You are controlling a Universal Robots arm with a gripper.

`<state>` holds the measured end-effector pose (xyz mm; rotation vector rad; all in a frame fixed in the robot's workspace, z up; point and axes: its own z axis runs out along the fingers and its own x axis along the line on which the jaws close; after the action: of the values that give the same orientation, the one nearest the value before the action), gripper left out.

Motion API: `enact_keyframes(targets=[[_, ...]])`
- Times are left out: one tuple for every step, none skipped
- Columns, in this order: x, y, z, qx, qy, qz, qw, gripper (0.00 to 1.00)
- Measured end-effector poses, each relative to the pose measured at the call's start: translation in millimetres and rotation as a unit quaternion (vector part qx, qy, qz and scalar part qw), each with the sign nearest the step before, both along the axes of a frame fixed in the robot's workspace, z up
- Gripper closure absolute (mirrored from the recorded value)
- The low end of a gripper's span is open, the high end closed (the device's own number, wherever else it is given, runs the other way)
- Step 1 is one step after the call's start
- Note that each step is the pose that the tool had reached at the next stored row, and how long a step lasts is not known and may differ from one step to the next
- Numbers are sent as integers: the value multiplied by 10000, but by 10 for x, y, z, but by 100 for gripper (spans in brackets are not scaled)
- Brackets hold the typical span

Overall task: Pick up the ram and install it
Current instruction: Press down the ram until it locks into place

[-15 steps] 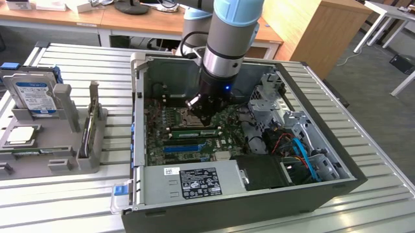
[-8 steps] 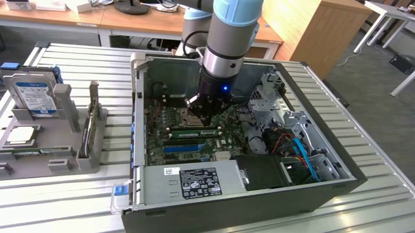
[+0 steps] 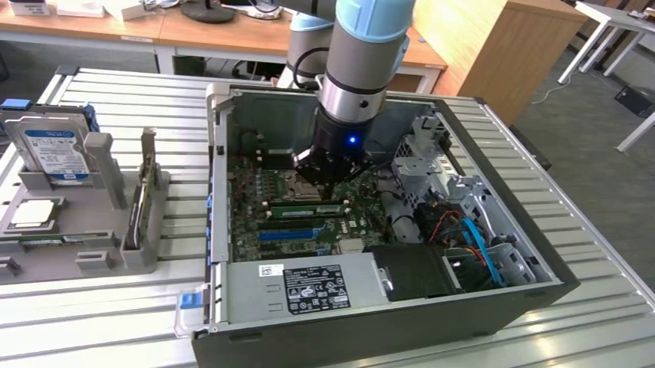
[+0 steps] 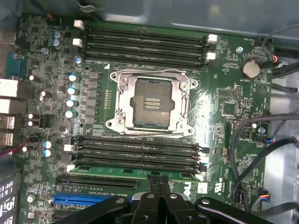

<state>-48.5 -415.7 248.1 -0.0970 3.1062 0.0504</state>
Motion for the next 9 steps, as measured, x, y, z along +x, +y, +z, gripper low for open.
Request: enact_keyframes(targets=[[0,0,0,0,0,0,10000,89],[-3,0,0,0,0,-2,10000,89],[-7,1,-1,0,-2,-3,10000,89],[-12,1,-1,1,-3,-2,10000,89],[-17,1,-1,1,-4,-1,10000,89],[-22,2,-1,0,-4,-1,10000,89],[-23,1,-1,-1,-3,0,10000,89],[-24,5,0,-5,-3,-1,10000,89],[-25,9,-1,-8,-3,-7,10000,89]])
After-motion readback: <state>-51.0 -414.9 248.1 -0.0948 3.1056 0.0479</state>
